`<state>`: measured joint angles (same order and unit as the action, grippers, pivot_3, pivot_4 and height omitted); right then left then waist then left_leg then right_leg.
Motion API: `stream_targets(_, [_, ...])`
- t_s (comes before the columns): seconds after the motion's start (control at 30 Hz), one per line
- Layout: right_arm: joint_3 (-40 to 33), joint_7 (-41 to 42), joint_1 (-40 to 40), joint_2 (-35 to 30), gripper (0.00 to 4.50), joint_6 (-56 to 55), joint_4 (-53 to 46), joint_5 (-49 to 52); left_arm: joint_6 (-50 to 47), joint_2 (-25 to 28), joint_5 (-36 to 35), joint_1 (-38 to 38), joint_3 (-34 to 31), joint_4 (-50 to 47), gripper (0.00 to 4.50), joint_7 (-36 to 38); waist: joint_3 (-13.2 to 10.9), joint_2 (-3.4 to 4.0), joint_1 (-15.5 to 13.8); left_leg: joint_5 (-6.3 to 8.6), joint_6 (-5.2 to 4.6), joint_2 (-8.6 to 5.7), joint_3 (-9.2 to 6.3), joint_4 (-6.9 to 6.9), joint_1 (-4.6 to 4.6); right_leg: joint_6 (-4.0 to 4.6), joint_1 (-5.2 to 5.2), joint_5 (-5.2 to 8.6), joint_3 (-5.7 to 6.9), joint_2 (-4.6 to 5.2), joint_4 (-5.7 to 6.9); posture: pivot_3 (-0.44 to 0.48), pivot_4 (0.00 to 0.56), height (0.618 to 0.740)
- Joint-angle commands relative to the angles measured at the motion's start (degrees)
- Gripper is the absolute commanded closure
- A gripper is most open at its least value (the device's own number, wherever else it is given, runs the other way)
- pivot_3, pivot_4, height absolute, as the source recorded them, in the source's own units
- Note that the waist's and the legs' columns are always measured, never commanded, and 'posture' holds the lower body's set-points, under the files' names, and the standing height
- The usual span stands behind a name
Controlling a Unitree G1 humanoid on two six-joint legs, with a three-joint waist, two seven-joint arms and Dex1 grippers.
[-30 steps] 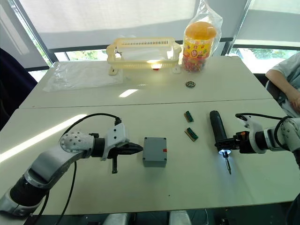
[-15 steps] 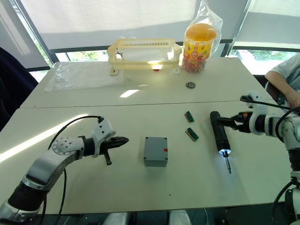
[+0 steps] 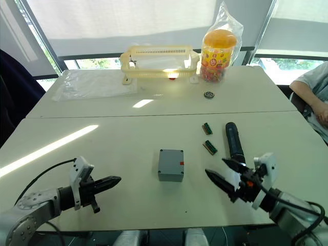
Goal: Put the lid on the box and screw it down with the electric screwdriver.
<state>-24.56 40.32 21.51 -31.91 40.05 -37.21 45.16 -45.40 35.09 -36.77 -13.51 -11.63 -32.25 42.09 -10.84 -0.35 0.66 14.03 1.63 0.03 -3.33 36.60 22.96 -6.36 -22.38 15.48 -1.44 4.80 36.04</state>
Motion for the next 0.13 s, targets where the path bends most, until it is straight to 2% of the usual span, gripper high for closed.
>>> stream_targets(0.03, [0.89, 0.5, 2.26, 1.63, 0.02, -3.98, -1.64, -0.8, 0.53, 0.28, -0.99, -1.23, -0.55, -2.05, 4.5, -0.49, 0.02, 0.0, -0.02, 0.0, 0.01, 0.0, 0.01, 0.0, 0.01, 0.01, -0.01, 0.0, -0.01, 0.02, -0.02, 0.0, 0.15, 0.74])
stream_targets(0.13, [2.33, 1.85, 4.53, 1.58, 0.02, -6.95, 0.12, -3.36, -0.11, -0.03, -2.03, -1.81, -0.05, -3.19, 4.5, -1.07, 0.06, 0.04, -0.06, 0.0, 0.0, -0.02, 0.04, -0.02, 0.1, 0.06, -0.11, 0.02, -0.01, 0.11, -0.04, 0.0, 0.15, 0.74])
